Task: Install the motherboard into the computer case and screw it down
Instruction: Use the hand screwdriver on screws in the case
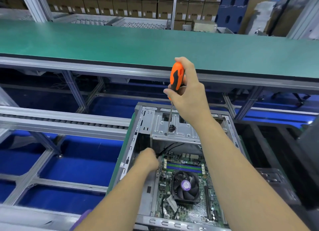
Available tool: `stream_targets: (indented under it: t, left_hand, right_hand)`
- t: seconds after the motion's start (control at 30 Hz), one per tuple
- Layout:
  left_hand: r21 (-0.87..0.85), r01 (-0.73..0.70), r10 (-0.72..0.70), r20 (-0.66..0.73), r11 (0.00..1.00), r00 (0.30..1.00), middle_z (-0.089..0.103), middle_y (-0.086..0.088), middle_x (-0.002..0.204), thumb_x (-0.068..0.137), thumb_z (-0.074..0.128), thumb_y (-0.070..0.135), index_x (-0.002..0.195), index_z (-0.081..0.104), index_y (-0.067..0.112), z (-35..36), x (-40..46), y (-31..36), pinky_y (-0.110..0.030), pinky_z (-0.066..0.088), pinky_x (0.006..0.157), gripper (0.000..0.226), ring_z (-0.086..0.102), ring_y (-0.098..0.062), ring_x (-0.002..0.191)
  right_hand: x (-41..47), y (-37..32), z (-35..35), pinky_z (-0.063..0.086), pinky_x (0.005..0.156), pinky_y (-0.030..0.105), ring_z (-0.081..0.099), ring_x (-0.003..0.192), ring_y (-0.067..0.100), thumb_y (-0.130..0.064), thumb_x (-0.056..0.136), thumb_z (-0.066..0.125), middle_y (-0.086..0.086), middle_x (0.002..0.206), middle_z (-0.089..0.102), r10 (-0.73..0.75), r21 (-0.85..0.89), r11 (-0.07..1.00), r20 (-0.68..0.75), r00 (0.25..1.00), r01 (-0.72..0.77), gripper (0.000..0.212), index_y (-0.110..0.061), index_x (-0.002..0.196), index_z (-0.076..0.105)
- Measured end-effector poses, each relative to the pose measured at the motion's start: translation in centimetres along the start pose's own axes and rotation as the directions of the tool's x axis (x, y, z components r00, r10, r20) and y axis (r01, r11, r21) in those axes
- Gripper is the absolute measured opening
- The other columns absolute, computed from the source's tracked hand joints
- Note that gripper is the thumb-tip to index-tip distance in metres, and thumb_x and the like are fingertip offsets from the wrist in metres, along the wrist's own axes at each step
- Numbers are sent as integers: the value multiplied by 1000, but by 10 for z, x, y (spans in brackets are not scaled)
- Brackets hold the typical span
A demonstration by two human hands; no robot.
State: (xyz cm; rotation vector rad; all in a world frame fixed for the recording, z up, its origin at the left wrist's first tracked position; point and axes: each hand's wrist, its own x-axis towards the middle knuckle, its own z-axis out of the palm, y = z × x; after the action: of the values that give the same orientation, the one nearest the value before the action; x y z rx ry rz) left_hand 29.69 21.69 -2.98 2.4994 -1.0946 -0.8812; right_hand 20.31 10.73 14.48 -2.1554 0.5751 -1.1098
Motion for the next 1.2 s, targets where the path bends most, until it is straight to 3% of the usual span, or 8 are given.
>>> stream_targets:
  t: [0.07, 0.17, 0.23, 0.43, 0.57, 0.67, 0.87, 1.2]
  left_hand:
    - [21, -61, 61, 24, 998, 998, 68, -7, 99, 97, 52, 14, 100, 68, 16, 10, 6, -5, -27, 47, 76, 17, 65, -25, 95]
    - [76, -148, 146, 33, 986, 989, 55, -8, 134, 97, 47, 5, 132, 61, 18, 25, 11, -5, -34, 49, 95, 40, 58, -29, 116]
    - [118, -204, 200, 50, 972, 979, 46, -8, 139, 95, 44, -2, 140, 53, 19, 32, 13, -3, -38, 46, 101, 51, 53, -30, 122]
    - [134, -154, 161, -48, 979, 986, 59, -10, 127, 87, 41, -4, 134, 48, 14, 38, 14, -2, -35, 47, 76, 51, 59, -31, 108]
    - [202, -118, 113, 37, 972, 993, 42, -13, 143, 92, 40, -1, 119, 56, 9, 40, 16, -2, -38, 49, 86, 33, 55, -32, 116]
    - [233, -85, 73, 58, 969, 996, 23, -9, 160, 94, 39, 3, 132, 53, 8, 43, 19, -2, -42, 42, 105, 40, 33, -31, 140]
    - [228, -61, 45, 73, 972, 996, 18, -5, 161, 95, 40, 4, 137, 49, 8, 46, 22, -3, -42, 36, 112, 44, 18, -29, 148]
    - [188, -25, 12, 71, 982, 997, 39, -9, 142, 94, 41, 6, 129, 55, 10, 48, 23, -2, -41, 46, 97, 38, 43, -29, 127]
  right_hand:
    - [-2, 4, 3, 61, 80, 46, 68, 90, 23, -14, 91, 75, -1, 101, 63, 11, 1, 1000, 1, 1000, -11, 77, -54, 137, 28]
    - [-3, 9, 4, 61, 79, 47, 69, 88, 21, -13, 90, 75, -6, 95, 61, 20, 3, 1000, -8, 1000, -20, 75, -48, 140, 31]
    - [-3, 11, 5, 61, 77, 47, 69, 88, 22, -13, 90, 75, -6, 94, 61, 26, -1, 1000, -12, 1000, -26, 75, -47, 141, 31]
    - [-4, 14, 9, 60, 78, 46, 68, 86, 24, -13, 90, 75, -5, 92, 60, 22, -16, 1000, -10, 1000, -22, 75, -48, 140, 31]
    - [-7, 17, 13, 60, 78, 46, 68, 85, 23, -13, 90, 76, -10, 90, 58, 27, -13, 1000, -6, 1000, -27, 75, -48, 140, 31]
    - [-12, 21, 15, 61, 79, 44, 69, 86, 22, -12, 90, 76, -10, 92, 58, 18, -13, 1000, -10, 1000, -18, 76, -45, 141, 31]
    - [-13, 22, 18, 61, 76, 42, 68, 84, 21, -13, 90, 76, -6, 93, 60, -1, -27, 1000, -16, 1000, 1, 76, -45, 142, 31]
    - [-16, 24, 19, 60, 73, 43, 68, 81, 25, -14, 90, 76, 1, 91, 61, 18, -39, 999, -31, 999, -19, 75, -43, 142, 31]
